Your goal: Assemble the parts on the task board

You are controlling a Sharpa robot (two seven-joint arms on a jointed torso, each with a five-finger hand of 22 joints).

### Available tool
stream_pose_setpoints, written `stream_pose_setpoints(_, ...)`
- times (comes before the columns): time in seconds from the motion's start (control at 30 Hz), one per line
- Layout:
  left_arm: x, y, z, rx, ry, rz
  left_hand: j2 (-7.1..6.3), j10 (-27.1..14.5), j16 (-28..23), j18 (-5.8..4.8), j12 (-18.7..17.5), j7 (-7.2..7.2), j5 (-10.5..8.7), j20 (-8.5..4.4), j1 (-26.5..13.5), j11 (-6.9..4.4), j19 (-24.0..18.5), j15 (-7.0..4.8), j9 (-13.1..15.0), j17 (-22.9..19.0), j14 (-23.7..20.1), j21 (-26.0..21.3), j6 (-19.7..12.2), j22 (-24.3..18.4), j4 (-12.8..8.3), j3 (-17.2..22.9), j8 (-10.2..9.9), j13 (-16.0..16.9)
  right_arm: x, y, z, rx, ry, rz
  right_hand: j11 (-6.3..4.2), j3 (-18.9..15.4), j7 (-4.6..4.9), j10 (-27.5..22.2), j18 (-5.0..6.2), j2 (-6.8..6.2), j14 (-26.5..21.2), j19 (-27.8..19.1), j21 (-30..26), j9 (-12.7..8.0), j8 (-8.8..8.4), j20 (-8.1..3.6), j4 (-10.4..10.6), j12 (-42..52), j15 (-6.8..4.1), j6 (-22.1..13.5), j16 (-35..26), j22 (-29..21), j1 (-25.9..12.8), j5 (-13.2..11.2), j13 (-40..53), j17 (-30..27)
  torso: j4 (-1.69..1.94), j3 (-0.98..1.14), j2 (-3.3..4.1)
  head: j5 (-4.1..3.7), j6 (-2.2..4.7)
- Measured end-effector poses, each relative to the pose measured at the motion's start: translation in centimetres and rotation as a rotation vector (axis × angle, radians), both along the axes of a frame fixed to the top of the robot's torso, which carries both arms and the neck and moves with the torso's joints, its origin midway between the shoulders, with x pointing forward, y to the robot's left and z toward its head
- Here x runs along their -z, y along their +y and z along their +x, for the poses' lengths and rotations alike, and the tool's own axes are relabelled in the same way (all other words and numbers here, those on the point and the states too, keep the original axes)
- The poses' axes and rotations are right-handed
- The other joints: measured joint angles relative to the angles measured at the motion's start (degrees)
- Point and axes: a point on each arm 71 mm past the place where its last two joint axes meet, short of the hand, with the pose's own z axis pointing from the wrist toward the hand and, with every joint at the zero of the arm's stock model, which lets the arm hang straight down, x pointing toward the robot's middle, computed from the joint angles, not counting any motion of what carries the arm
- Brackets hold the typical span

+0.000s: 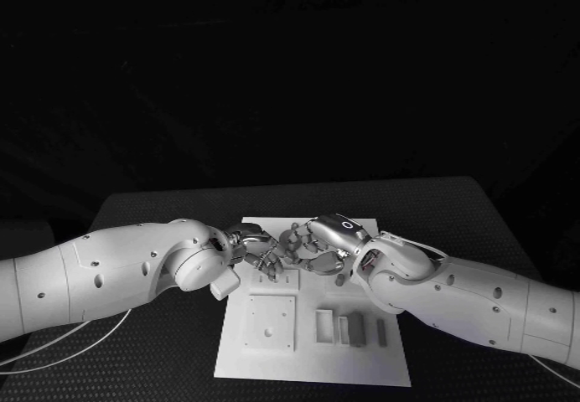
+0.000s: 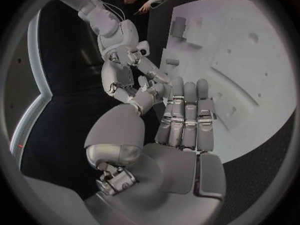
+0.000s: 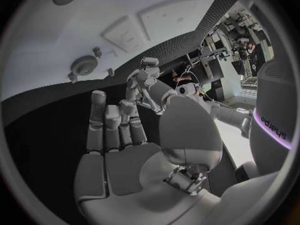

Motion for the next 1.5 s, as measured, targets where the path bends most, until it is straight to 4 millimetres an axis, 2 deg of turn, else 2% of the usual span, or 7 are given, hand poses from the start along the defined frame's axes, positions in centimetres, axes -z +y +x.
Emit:
stream_pose_setpoints(0.47, 0.00, 0.01, -0.04, -0.006, 0.017, -0.022, 0.00, 0.1, 0.0, 0.00, 0.0, 0.14, 0.07, 0.00, 0.1, 0.06, 0.0, 0.00, 0.0, 0.0, 0.0, 0.0, 0.2, 0.0, 0.0, 0.0, 0.1, 0.0, 0.19, 0.02, 0.23, 0.000, -0.003, -0.015, 0.00, -0.2, 0.17, 0.0, 0.00, -0.31, -0.2, 0.0, 0.0, -0.1, -0.31, 0.00, 0.2, 0.0, -0.19, -0.2, 0.0, 0.0, -0.3, 0.0, -0.3, -0.4, 0.05, -0.01, -0.01, -0.02, -0.12)
stream_pose_setpoints(0.6, 0.00, 0.00, -0.06, -0.008, 0.019, -0.025, 0.09, 0.1, 0.0, 0.00, 0.0, 0.14, 0.07, 0.00, 0.0, 0.06, 0.0, 0.00, 0.0, 0.0, 0.0, 0.0, 0.2, 0.0, 0.0, 0.0, 0.1, 0.0, 0.18, -0.01, 0.23, -0.001, -0.004, -0.017, -0.61, -0.2, -0.70, 0.2, 0.00, -0.03, -0.2, 0.2, 0.0, 0.4, 0.56, -0.21, 0.5, 0.0, -0.20, 1.1, 0.4, 0.0, -0.6, 0.0, -0.4, -0.7, 0.04, 0.01, -0.01, -0.03, -0.14)
stream_pose_setpoints(0.73, 0.03, 0.01, -0.09, -0.009, 0.021, -0.027, 0.24, 0.2, 0.0, -0.01, 0.0, 0.14, 0.06, 0.00, -0.1, -0.01, 0.0, 0.00, 0.0, 0.0, 0.0, 0.0, 0.2, 0.0, 0.0, 0.0, 0.1, 0.0, 0.17, -0.06, 0.25, 0.000, -0.006, -0.020, -1.52, -0.4, -1.80, 0.7, 0.00, 0.23, 0.0, 0.4, 0.0, 1.3, 1.44, -0.43, 1.2, 0.0, -0.80, 2.2, 0.6, 0.0, -1.5, 0.0, -0.7, -1.1, 0.04, 0.00, -0.01, -0.07, -0.14)
stream_pose_setpoints(0.87, 0.04, 0.02, -0.09, -0.012, 0.023, -0.029, 0.27, 0.2, 0.2, -0.01, 0.0, 0.14, 0.03, 0.00, -0.1, -0.01, 0.0, 0.00, 0.0, 0.1, 0.0, 0.0, 0.2, 0.0, 0.0, -0.1, 0.1, 0.1, 0.18, -0.10, 0.24, 0.001, -0.006, -0.025, -2.17, -0.7, -1.96, 1.4, 0.00, 0.62, 0.3, 0.9, 0.3, 1.3, 2.21, -0.52, 1.7, 0.3, -1.15, 2.3, 1.0, 0.0, -2.2, 0.0, -0.8, -1.3, 0.04, 0.00, -0.01, -0.08, -0.08)
stream_pose_setpoints(1.2, 0.04, 0.07, -0.10, -0.020, 0.025, -0.031, 0.27, 0.3, 0.2, -0.01, 0.0, 0.12, -0.65, 0.00, -0.1, 0.08, 0.0, 0.00, 0.0, 0.1, 0.0, 0.0, 0.2, 0.0, 0.0, -0.2, 0.1, 0.2, 0.19, -0.11, 0.20, 0.006, -0.007, -0.034, -3.15, -1.0, -2.76, 3.0, 0.00, 1.05, 1.3, 2.1, 0.8, 1.3, 2.24, -1.24, 2.9, 0.8, -2.13, 3.2, 1.7, 0.0, -3.8, -0.1, -0.9, -1.8, 0.03, 0.00, -0.01, -0.15, -0.07)
stream_pose_setpoints(1.4, 0.06, 0.08, -0.12, -0.027, 0.025, -0.031, 0.27, 0.4, 0.2, -0.02, 0.0, 0.10, -0.66, 0.00, -0.1, 0.15, 0.0, 0.00, 0.0, 0.1, 0.0, 0.0, 0.2, 0.0, 0.0, -0.2, 0.1, 0.2, 0.20, -0.12, 0.17, 0.009, -0.003, -0.042, -3.16, -1.3, -2.84, 3.4, 0.00, 0.44, 1.6, 2.3, 0.8, 1.3, 2.30, -1.44, 3.7, 0.9, -2.37, 3.6, 1.7, 0.0, -5.3, -0.1, -0.9, -2.0, 0.03, -0.03, -0.01, -0.20, -0.05)
stream_pose_setpoints(1.5, 0.07, 0.08, -0.13, -0.029, 0.025, -0.031, 0.27, 0.5, 0.2, -0.03, 0.0, 0.06, -0.66, 0.00, -0.1, 0.09, 0.0, 0.00, 0.0, 0.2, 0.0, 0.0, 0.3, 0.0, 0.0, -0.2, 0.1, 0.2, 0.20, -0.10, 0.16, 0.010, 0.000, -0.045, -3.16, -1.3, -2.89, 3.4, 0.00, 0.16, 1.7, 2.4, 0.8, 1.3, 3.44, -1.53, 3.9, 0.9, -2.31, 3.7, 1.7, 0.0, -5.8, -0.1, -0.9, -2.1, 0.03, -0.04, -0.01, -0.20, -0.04)
